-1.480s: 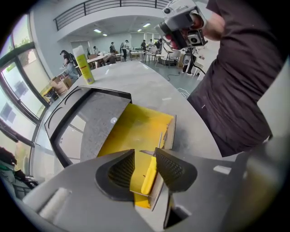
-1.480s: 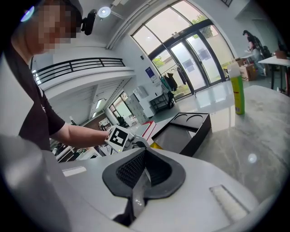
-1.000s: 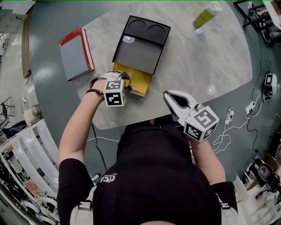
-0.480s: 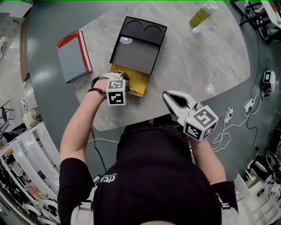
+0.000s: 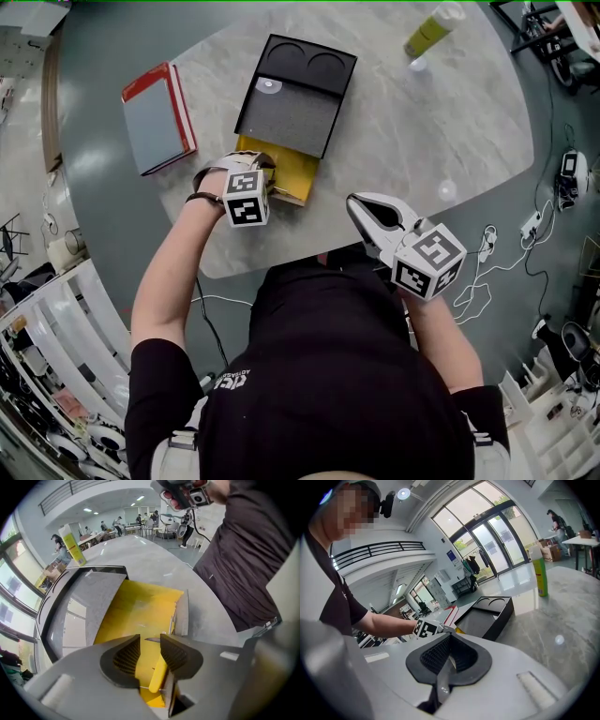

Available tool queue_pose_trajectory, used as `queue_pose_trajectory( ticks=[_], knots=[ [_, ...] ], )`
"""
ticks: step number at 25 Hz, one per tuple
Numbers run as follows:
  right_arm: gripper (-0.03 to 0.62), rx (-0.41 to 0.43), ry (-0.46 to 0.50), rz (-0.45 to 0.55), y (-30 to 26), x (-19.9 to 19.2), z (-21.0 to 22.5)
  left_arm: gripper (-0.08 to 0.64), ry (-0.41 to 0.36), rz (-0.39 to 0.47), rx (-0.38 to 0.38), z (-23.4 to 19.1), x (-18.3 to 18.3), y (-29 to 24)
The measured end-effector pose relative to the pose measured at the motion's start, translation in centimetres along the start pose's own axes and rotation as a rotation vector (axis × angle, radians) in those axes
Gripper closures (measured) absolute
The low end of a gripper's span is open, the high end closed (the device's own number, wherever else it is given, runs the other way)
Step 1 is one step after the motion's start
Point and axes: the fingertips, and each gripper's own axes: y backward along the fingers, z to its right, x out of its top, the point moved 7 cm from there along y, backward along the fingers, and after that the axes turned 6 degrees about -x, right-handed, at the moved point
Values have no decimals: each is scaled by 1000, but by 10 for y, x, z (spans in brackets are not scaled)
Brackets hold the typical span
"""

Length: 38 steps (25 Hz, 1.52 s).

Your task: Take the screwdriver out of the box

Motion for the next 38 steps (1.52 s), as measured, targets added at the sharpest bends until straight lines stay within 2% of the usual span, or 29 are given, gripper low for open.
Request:
queue_pose_trajectory(
  ticks=[5, 14, 17, 20, 25, 30, 38],
  knots=[
    [577, 8, 9, -13, -2, 0, -5, 448, -37, 16, -49, 9, -1, 1],
    [577, 12, 0, -27, -2, -1, -6, 469, -40, -47, -204, 4, 6, -8],
    [577, 6, -6, -25, -2, -1, -5, 468, -46, -70, -218, 2, 6, -10],
    [577, 3, -10, -23, -2, -2, -4, 464, -50, -70, -174, 1, 4, -14],
    [577, 1, -5, -30, -2, 0, -4, 434, -13, -24, -36, -4, 2, -10],
    [577, 26, 16, -47, -13, 3, -7, 436, 41, 47, 25, 3, 0, 9],
    [577, 126, 97, -109, -46, 11, -25, 443, 210, 157, 193, 14, -17, 61]
  ],
)
